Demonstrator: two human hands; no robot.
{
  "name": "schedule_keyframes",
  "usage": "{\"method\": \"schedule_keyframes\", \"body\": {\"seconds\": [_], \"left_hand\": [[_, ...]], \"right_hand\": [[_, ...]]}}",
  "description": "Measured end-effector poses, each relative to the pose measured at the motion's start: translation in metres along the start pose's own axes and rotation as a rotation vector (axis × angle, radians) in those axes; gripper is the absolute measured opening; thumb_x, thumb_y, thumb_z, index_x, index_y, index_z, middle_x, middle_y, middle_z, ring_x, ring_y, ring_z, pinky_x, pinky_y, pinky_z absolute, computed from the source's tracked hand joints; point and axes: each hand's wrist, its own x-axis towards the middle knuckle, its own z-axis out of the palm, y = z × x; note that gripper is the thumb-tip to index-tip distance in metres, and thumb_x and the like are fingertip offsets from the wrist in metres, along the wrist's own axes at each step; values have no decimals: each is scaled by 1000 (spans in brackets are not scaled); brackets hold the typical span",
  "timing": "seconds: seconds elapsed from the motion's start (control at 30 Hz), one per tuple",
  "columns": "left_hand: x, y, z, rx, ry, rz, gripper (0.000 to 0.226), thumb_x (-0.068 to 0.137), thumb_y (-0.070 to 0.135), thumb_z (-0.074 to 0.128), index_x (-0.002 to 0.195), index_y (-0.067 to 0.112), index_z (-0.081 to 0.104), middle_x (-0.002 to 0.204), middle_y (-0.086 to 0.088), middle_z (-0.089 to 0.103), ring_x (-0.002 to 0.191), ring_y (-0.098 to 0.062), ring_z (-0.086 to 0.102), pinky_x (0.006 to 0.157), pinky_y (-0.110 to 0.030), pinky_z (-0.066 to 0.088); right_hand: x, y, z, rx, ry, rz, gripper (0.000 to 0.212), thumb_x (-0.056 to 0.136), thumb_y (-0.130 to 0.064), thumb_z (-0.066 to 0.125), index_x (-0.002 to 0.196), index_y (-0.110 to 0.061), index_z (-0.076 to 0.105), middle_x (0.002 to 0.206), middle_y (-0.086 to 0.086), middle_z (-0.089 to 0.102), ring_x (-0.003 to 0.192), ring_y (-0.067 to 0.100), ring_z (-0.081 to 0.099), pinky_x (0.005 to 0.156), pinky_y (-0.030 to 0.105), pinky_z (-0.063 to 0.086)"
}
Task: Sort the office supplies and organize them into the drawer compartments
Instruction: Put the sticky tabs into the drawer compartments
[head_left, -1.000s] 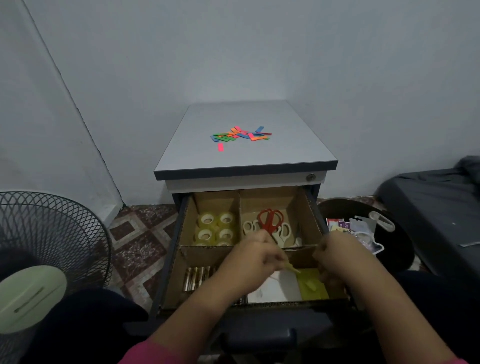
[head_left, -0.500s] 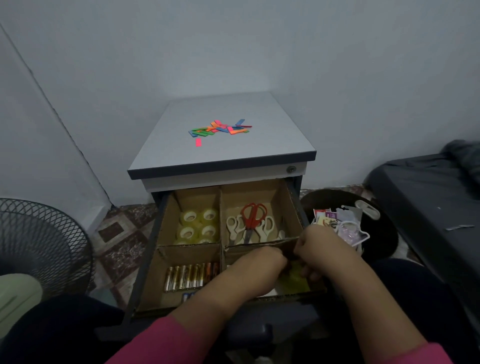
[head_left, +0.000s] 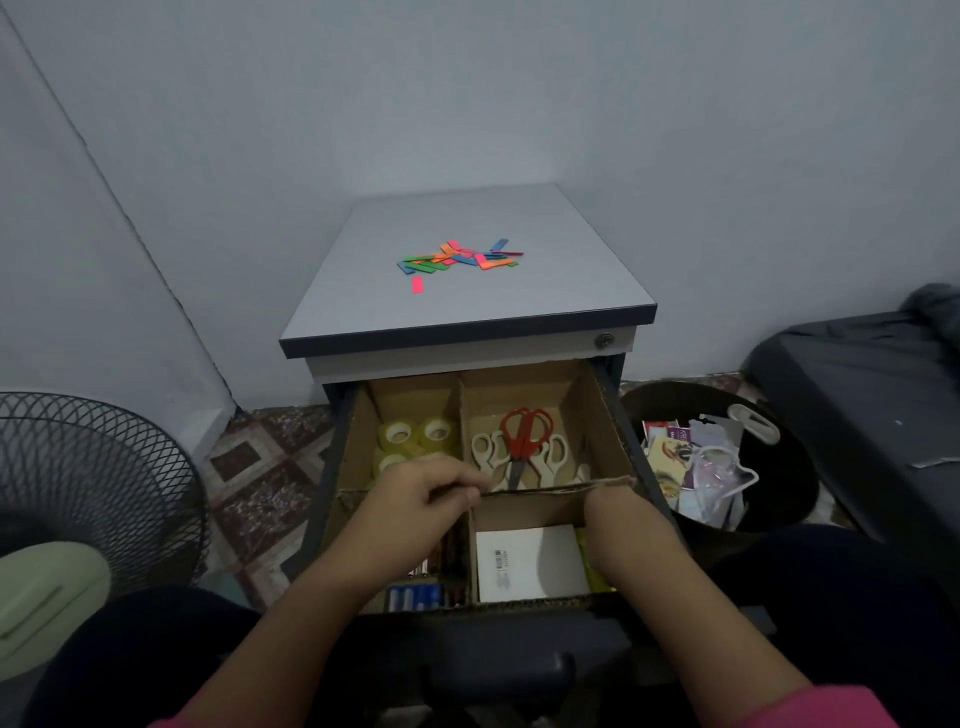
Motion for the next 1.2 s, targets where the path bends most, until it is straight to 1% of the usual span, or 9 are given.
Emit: {"method": "schedule_keyframes", "body": {"seconds": [0.13, 0.27, 0.37, 0.47, 0.53, 0.67, 0.77, 0.97, 1.2], "left_hand": [[2, -1, -10, -64, 36, -49, 26, 89, 13, 64, 91, 38, 71, 96, 20, 68, 97, 13, 58, 83, -6, 43], [6, -2, -12, -64, 16, -54, 23, 89, 13, 63, 93, 34, 71, 95, 23, 67, 94, 16, 56, 78, 0, 41], [8, -5, -13, -64, 1, -53, 25, 89, 13, 63, 91, 37, 70, 95, 23, 66, 95, 16, 56, 79, -1, 40], [9, -9, -13, -14, -45, -76, 25, 90, 16, 64, 90, 40, 69, 96, 25, 65, 96, 14, 57, 83, -7, 41], [9, -10, -14, 44, -84, -83, 21, 90, 17, 63, 95, 36, 70, 95, 26, 63, 95, 12, 56, 84, -9, 41], [9, -11, -18, 145, -150, -115, 20, 89, 17, 64, 105, 27, 71, 94, 23, 61, 90, 10, 56, 85, -12, 45], [8, -12, -19, 178, -200, -156, 22, 87, 16, 66, 106, 26, 69, 92, 18, 61, 83, 4, 57, 83, -21, 50], [9, -15, -17, 221, -232, -156, 24, 85, 19, 68, 105, 31, 68, 92, 18, 59, 88, 4, 56, 84, -22, 50], [11, -17, -17, 223, -238, -141, 22, 86, 20, 67, 106, 29, 69, 91, 20, 57, 88, 4, 55, 83, -19, 49]], "right_hand": [[-1, 0, 7, -8, 116, 1, 22, 93, -9, 49, 112, -10, 60, 116, 9, 62, 109, 24, 60, 90, 34, 50], [-1, 1, 5, -15, 179, -13, 15, 92, -11, 50, 102, -12, 61, 105, 6, 62, 100, 23, 62, 84, 31, 52], [0, -7, -1, 36, 79, -41, 14, 85, -17, 64, 95, -9, 66, 96, 7, 68, 90, 22, 66, 81, 32, 56], [3, -21, -2, 46, -82, -48, 32, 82, -20, 70, 112, -7, 68, 113, 9, 67, 99, 22, 65, 88, 32, 54], [4, -24, 0, -18, -98, -40, 42, 83, -19, 70, 124, -12, 62, 126, 7, 59, 110, 22, 60, 93, 31, 51], [3, -14, 11, 25, 75, -119, 31, 80, -17, 67, 109, -28, 64, 120, -1, 57, 104, 20, 60, 87, 32, 53], [-1, -14, 13, -7, 66, -161, 34, 77, -21, 71, 109, -33, 63, 120, -4, 57, 106, 18, 59, 87, 30, 51], [-5, -37, 24, -79, 138, -249, 28, 84, -24, 64, 112, -26, 64, 115, -1, 61, 105, 21, 61, 87, 33, 52], [-3, -51, 33, -153, 268, -349, 26, 88, -20, 54, 112, -22, 63, 111, 3, 63, 104, 25, 61, 78, 31, 48]]}}
